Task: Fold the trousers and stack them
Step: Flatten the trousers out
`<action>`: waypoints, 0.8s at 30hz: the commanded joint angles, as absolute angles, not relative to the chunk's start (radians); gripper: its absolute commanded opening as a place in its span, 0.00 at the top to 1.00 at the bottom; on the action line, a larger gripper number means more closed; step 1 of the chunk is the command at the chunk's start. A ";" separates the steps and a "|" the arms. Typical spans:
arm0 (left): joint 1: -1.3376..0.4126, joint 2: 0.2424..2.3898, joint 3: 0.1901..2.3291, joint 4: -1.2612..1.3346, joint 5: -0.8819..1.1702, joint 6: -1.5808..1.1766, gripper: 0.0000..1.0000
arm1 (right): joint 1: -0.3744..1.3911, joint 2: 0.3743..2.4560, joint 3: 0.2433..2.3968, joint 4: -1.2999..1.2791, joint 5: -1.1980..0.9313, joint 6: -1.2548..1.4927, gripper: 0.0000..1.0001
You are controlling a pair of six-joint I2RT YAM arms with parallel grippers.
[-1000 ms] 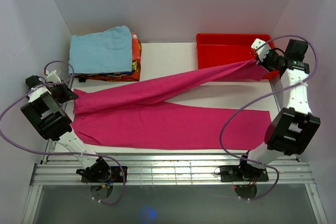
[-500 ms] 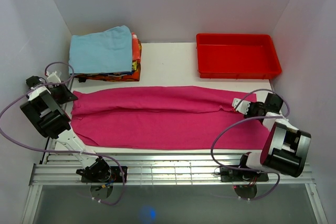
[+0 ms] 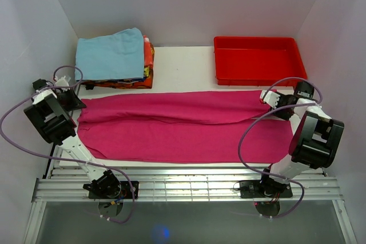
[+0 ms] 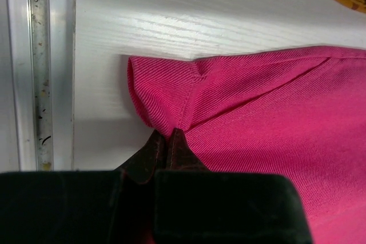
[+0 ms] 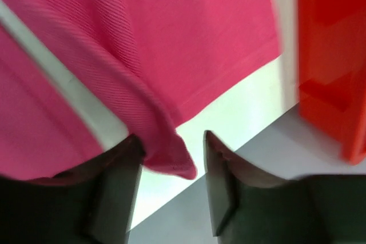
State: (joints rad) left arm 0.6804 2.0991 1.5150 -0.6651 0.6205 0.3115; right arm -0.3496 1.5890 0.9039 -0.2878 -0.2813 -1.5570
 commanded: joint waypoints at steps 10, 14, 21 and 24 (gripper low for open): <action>0.698 2.091 1.611 -0.692 0.543 0.420 0.98 | -0.408 1.580 1.264 -0.771 -0.403 -1.434 0.23; 0.677 2.129 1.667 -0.686 0.513 0.315 0.74 | -0.385 1.621 1.321 -0.940 -0.445 -1.382 0.42; 0.678 2.001 1.723 -0.736 0.537 0.349 0.28 | -0.379 1.502 0.999 -0.905 -0.382 -1.439 0.50; 0.681 1.933 1.698 -0.860 0.560 0.441 0.15 | -0.367 1.470 0.867 -0.784 -0.333 -1.388 0.50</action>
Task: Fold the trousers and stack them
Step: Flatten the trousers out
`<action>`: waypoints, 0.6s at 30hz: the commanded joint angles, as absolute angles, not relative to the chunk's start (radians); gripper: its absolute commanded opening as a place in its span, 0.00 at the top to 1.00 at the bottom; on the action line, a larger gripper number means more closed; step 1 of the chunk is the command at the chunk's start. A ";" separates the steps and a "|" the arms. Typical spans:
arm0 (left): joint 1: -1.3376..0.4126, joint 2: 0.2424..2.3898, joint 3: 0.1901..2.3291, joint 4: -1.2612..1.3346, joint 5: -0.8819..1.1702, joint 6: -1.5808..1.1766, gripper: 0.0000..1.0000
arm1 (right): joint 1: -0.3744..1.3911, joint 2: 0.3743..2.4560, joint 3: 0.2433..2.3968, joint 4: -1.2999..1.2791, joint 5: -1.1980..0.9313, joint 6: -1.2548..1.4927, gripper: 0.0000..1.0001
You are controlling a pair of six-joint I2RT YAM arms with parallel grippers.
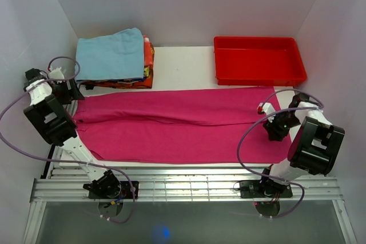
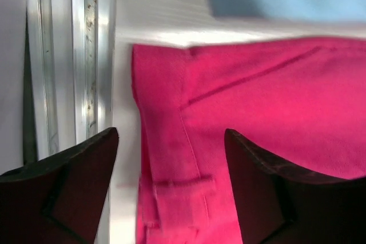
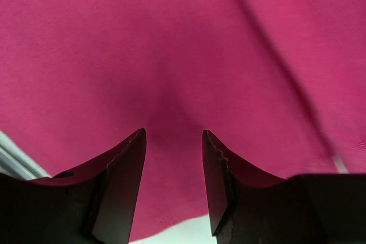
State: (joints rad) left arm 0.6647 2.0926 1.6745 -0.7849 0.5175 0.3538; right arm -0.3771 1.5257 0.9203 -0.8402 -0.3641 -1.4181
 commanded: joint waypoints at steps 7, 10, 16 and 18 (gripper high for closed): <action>0.693 1.732 1.404 -1.023 0.505 0.730 0.15 | -0.373 1.537 0.761 -0.678 -0.151 -1.353 0.53; 0.709 1.665 1.249 -1.005 0.485 0.801 0.17 | -0.399 1.516 0.712 -0.672 -0.103 -1.393 0.53; 0.712 1.598 0.970 -0.905 0.419 0.896 0.22 | -0.477 1.422 0.623 -0.701 -0.040 -1.529 0.54; 0.712 1.606 0.915 -0.876 0.365 0.919 0.23 | -0.502 1.391 0.620 -0.777 -0.051 -1.571 0.54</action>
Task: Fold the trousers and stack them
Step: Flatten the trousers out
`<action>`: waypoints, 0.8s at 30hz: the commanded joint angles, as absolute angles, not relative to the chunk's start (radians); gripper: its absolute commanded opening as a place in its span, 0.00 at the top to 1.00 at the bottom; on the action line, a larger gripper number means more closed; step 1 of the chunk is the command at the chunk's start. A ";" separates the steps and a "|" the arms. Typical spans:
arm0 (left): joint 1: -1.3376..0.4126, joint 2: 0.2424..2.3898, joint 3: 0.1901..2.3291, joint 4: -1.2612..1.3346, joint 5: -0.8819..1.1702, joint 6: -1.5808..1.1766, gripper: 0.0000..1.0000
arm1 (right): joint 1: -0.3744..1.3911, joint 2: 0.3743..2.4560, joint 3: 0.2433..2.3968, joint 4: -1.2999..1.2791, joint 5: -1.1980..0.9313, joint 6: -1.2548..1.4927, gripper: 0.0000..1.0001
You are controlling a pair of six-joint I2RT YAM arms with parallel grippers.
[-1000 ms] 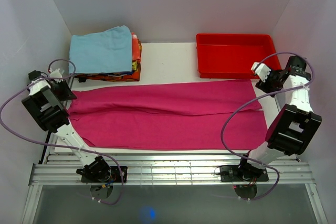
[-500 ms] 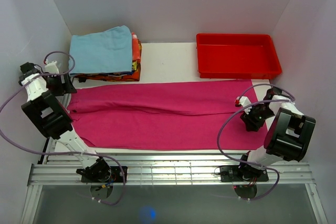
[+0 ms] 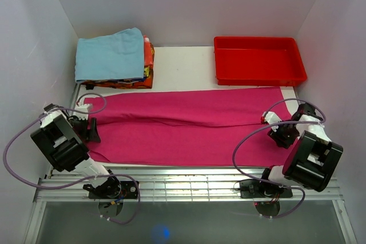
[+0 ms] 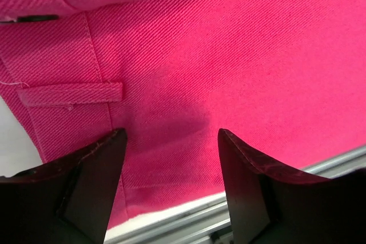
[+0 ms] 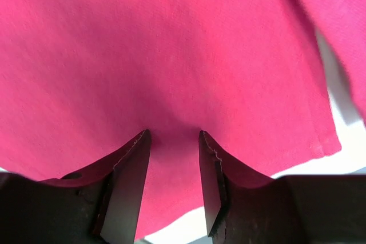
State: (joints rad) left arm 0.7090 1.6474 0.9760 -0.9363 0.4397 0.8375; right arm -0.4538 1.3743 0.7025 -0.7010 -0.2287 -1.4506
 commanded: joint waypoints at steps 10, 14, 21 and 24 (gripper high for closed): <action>0.769 1.615 1.041 -1.096 0.401 1.057 0.28 | -0.520 1.400 0.998 -1.047 -0.296 -1.559 0.52; 0.769 1.635 1.303 -1.241 0.614 1.025 0.26 | -0.499 1.528 1.267 -1.092 -0.513 -1.348 0.52; 0.684 1.723 1.528 -0.957 0.766 0.654 0.26 | -0.359 1.632 1.303 -0.754 -0.546 -0.979 0.61; 0.585 1.767 1.494 -0.814 0.680 0.574 0.27 | -0.281 1.649 1.238 -0.591 -0.497 -0.919 0.65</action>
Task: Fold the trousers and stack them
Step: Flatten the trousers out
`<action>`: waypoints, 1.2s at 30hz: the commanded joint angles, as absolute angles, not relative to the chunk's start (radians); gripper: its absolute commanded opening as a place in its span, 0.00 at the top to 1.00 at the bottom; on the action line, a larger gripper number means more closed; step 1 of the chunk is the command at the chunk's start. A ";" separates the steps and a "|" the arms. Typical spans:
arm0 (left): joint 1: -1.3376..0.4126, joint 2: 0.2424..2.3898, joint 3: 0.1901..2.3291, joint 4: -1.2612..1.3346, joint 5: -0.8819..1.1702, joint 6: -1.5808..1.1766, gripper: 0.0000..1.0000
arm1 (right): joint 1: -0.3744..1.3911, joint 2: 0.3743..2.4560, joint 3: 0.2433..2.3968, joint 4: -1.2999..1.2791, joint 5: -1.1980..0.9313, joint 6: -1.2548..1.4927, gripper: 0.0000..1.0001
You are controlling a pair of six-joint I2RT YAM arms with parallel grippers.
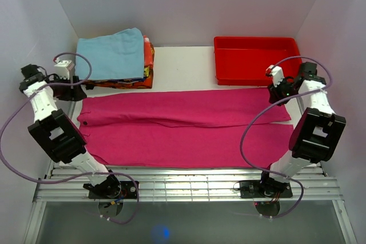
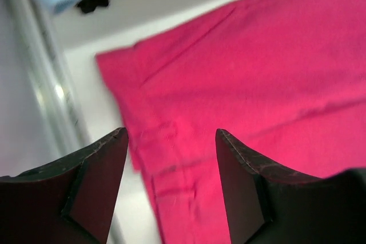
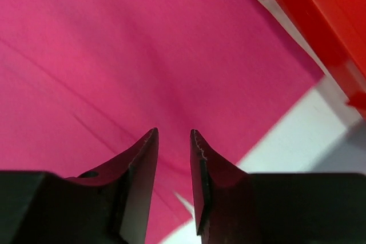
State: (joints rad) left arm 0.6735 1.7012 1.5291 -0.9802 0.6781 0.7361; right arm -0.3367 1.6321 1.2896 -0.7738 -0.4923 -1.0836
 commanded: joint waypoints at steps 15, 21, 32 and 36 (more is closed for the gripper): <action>0.339 2.106 1.482 -0.536 0.514 0.358 0.47 | -0.201 1.893 1.074 -0.198 -0.195 -0.894 0.76; 0.327 2.056 1.450 -0.316 0.453 0.207 0.43 | -0.183 1.850 1.115 -0.156 -0.230 -0.782 0.69; 0.327 1.856 1.358 -0.354 0.532 0.273 0.41 | -0.179 1.733 1.155 -0.310 -0.365 -0.810 0.66; 0.325 1.888 1.344 -0.399 0.545 0.305 0.41 | -0.173 1.842 1.167 -0.359 -0.331 -0.813 0.67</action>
